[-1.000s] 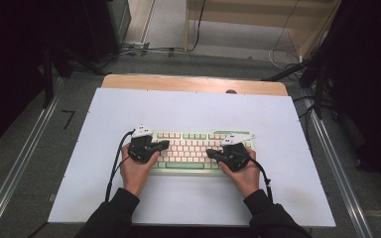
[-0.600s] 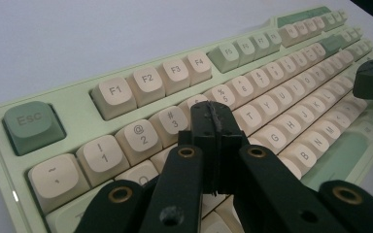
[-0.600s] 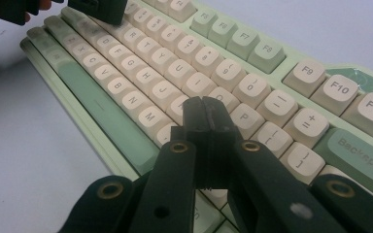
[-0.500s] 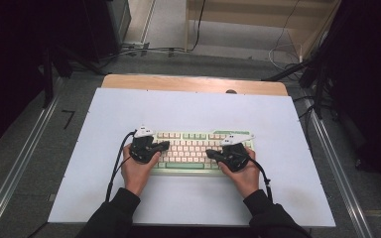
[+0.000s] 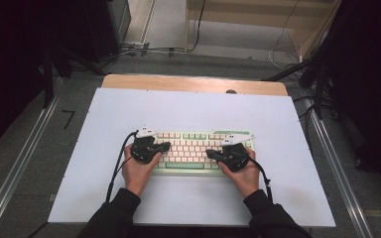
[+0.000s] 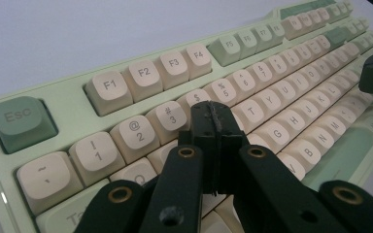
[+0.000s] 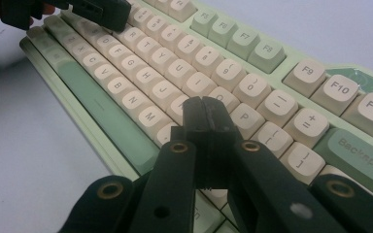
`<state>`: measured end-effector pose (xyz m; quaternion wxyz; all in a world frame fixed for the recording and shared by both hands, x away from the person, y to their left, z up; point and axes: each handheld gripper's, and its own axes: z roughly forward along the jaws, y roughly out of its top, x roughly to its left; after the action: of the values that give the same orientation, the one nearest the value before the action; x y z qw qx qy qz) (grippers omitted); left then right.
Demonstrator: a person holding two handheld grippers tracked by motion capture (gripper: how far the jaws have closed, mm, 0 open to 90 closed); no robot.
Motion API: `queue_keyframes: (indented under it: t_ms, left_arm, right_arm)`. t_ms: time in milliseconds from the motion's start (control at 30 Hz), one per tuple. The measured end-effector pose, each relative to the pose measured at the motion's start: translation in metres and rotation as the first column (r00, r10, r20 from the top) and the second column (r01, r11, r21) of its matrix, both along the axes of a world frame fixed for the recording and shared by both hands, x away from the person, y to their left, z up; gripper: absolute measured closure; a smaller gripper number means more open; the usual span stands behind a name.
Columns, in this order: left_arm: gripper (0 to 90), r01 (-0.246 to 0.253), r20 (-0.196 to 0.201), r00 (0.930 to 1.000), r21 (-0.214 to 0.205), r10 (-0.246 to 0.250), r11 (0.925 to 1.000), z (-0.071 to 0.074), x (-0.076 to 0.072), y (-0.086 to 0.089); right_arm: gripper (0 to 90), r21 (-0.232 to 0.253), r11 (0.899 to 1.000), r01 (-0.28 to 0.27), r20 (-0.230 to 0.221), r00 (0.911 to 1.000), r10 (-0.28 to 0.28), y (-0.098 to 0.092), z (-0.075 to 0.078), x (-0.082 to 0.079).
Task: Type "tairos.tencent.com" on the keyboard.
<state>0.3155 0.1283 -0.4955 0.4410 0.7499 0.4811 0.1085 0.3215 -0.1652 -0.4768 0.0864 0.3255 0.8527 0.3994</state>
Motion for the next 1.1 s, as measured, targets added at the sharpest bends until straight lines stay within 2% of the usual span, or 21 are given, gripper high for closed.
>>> queue_keyframes:
  t_ms: [400,1100]
  left_arm:
    - [90.0,0.004,0.023,0.9997,-0.048,-0.002,0.9988,0.006,-0.004,0.003]
    - [90.0,0.005,0.029,0.9996,-0.062,-0.003,0.9981,0.009,-0.007,0.006]
  right_arm:
    - [87.6,0.001,1.0,-0.006,-0.002,1.0,0.006,0.002,0.0,-0.001]
    - [87.6,0.004,0.999,-0.042,-0.007,0.9991,0.042,0.016,-0.003,-0.003]
